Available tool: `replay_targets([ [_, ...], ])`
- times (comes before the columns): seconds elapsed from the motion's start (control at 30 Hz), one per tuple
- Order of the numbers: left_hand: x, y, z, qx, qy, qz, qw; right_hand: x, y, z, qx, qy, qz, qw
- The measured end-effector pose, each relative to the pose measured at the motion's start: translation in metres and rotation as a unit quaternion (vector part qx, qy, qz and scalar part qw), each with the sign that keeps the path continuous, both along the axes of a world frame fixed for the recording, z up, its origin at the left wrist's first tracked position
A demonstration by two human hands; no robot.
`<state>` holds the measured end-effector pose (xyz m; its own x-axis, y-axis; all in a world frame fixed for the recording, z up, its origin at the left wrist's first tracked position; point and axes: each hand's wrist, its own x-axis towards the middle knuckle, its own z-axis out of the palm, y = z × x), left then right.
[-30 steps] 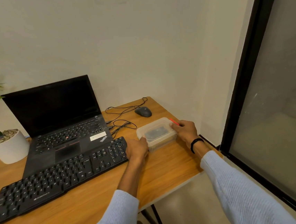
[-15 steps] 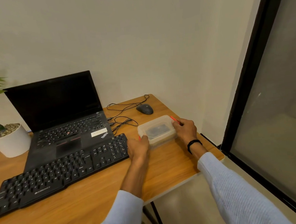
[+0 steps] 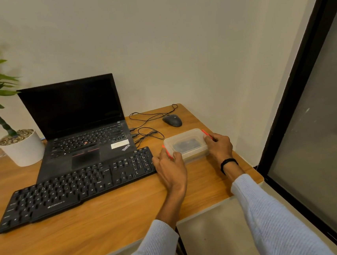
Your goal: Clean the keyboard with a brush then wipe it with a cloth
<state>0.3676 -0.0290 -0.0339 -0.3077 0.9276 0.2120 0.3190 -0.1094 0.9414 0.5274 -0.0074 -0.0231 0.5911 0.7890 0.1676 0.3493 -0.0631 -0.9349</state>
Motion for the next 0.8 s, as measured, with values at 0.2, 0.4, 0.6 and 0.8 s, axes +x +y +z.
replay_targets([
  [0.2,0.003,0.001,0.004,0.024,0.032,0.003,0.999,-0.001,0.0,0.001,0.001,0.008,-0.005,1.0],
  [0.4,0.0,0.002,0.006,0.031,0.061,0.001,0.998,-0.002,0.0,0.001,-0.003,0.012,-0.005,1.0],
  [0.6,-0.009,-0.006,0.012,0.002,0.06,-0.028,0.998,-0.004,-0.005,0.007,-0.018,-0.003,0.001,1.0],
  [0.8,-0.038,-0.015,0.026,0.01,0.066,-0.043,0.997,-0.009,-0.009,0.002,-0.003,-0.08,-0.087,0.993],
])
